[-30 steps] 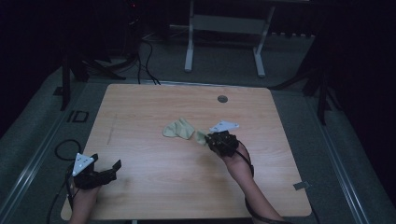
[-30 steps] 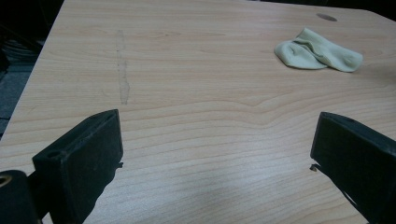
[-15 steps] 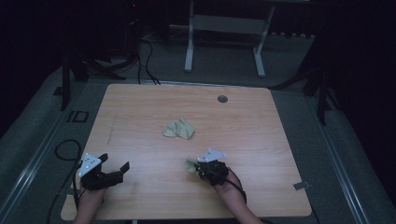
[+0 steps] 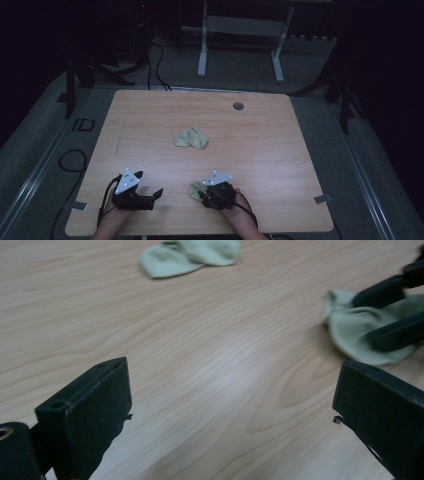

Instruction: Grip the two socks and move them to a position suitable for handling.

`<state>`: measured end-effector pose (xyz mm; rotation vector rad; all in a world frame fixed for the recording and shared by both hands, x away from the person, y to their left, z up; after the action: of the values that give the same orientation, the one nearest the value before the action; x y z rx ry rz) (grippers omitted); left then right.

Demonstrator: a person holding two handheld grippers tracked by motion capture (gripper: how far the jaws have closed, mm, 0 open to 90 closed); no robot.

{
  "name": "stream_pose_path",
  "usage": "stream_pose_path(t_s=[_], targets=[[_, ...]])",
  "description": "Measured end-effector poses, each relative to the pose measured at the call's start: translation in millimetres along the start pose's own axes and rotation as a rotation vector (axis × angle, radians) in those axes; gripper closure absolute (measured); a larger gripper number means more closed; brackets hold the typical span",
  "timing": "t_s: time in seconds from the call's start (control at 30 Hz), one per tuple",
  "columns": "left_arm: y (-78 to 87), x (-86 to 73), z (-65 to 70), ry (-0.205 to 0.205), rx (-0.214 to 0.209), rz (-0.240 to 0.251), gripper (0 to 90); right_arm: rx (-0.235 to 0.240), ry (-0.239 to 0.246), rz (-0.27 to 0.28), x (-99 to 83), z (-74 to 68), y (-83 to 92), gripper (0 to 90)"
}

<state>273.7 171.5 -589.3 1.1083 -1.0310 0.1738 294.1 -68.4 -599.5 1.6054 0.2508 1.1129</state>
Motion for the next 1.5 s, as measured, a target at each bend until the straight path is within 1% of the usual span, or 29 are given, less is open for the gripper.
stream_pose_path(t_s=[0.07,0.13,0.17,0.23,0.27,0.3,0.37,0.4,0.43,0.47,0.5,0.53,0.57,0.63,0.67,0.7,0.73,0.77,0.8,0.83,0.87,0.97,1.17,1.3,1.37,1.4,1.43,1.47,1.5], targets=[[-2.1,5.8,7.6,-0.011,-0.023,-0.002,2.3,0.017,-0.003,-0.005,0.5,-2.0,0.2,41.8],[-2.6,12.6,13.3,0.002,-0.046,0.033,2.3,0.05,-0.007,0.003,3.4,-2.3,6.1,39.5],[-2.9,16.6,15.8,0.009,-0.05,0.04,2.3,0.058,-0.01,0.018,6.4,-0.6,12.5,38.5],[-3.3,25.0,21.9,0.023,-0.087,0.057,3.7,0.054,-0.026,0.06,13.7,8.1,29.8,38.0],[-3.6,28.6,25.9,0.026,-0.101,0.042,5.5,0.065,-0.033,0.072,17.2,12.7,38.1,38.0],[-3.8,32.3,31.1,0.023,-0.13,0.033,7.5,0.067,-0.039,0.083,20.0,17.1,45.6,38.0],[-2.9,39.0,44.1,-0.008,-0.199,0.056,21.6,0.063,-0.044,0.105,22.7,22.9,56.0,46.1],[-3.4,42.3,50.9,-0.031,-0.215,0.065,29.6,0.07,-0.047,0.109,22.4,23.8,58.0,47.7],[-4.5,45.0,57.9,-0.068,-0.236,0.066,42.6,0.072,-0.054,0.107,21.2,24.2,57.8,55.3],[-4.5,45.0,57.9,-0.068,-0.236,0.066,52.5,0.072,-0.054,0.107,21.2,24.2,57.8,55.3],[-11.5,48.4,73.9,-0.147,-0.269,0.031,52.5,0.074,-0.054,0.105,19.2,23.7,56.2,58.9],[-16.9,48.6,79.8,-0.173,-0.27,0.003,72.3,0.086,-0.045,0.082,14.3,19.7,48.0,63.1],[-22.9,47.9,84.4,-0.19,-0.267,-0.03,79.4,0.091,-0.042,0.073,12.4,17.6,43.5,63.5],[-35.6,44.5,90.3,-0.212,-0.275,-0.11,86.2,0.09,-0.03,0.046,8.8,13.6,34.2,63.3],[-41.2,41.9,91.9,-0.231,-0.26,-0.149,87.8,0.093,-0.028,0.036,7.4,12.5,30.1,61.5],[-41.2,41.9,91.9,-0.231,-0.26,-0.149,88.4,0.093,-0.028,0.036,7.4,12.5,30.1,61.5],[-47.4,37.7,93.1,-0.253,-0.253,-0.201,88.4,0.095,-0.031,0.026,6.2,11.5,26.7,59.8],[-50.1,35.4,93.0,-0.252,-0.254,-0.223,89.1,0.082,-0.02,0.007,4.7,11.2,21.5,59.0],[-54.0,31.9,91.6,-0.26,-0.23,-0.253,89.1,0.077,-0.015,-0.004,3.3,11.3,17.2,58.2],[-54.0,31.9,91.6,-0.26,-0.23,-0.253,89.2,0.077,-0.015,-0.004,3.3,11.3,17.2,58.2],[-58.2,28.7,88.3,-0.244,-0.23,-0.287,89.2,0.064,-0.009,-0.025,0.6,12.0,13.2,60.4],[-59.9,27.2,86.2,-0.245,-0.219,-0.289,89.4,0.052,-0.005,-0.045,-2.2,13.2,9.8,63.3],[-59.6,26.2,84.2,-0.233,-0.228,-0.287,89.4,0.037,-0.005,-0.056,-4.0,15.9,9.6,81.5],[-59.6,25.9,84.1,-0.234,-0.229,-0.285,89.5,0.037,0.005,-0.042,-1.7,16.0,17.2,82.8],[-59.6,25.8,84.4,-0.235,-0.226,-0.281,89.5,0.043,-0.001,-0.019,0.9,17.7,27.4,83.3],[-59.6,25.9,84.7,-0.238,-0.223,-0.278,89.4,0.034,-0.003,0.012,3.1,22.3,39.8,83.2],[-59.5,26.0,84.8,-0.24,-0.221,-0.281,89.4,0.034,-0.003,0.012,3.1,22.3,39.8,83.2],[-59.5,26.0,85.0,-0.243,-0.219,-0.282,89.5,0.043,-0.025,0.036,2.9,29.3,52.2,83.2],[-59.5,26.0,85.0,-0.245,-0.219,-0.281,89.5,0.037,-0.036,0.047,1.9,33.9,57.9,83.2]])
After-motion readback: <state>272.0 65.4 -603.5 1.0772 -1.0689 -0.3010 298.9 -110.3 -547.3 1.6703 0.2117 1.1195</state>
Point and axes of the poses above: each handheld gripper's, and its own axes: y roughly backward along the jaws, x roughly out of its top, z roughly to its right, the point moved 5 cm from there along -y, roughly forward along the jaws, and after that the axes turned 11 degrees about -z, right-handed, at the moved point
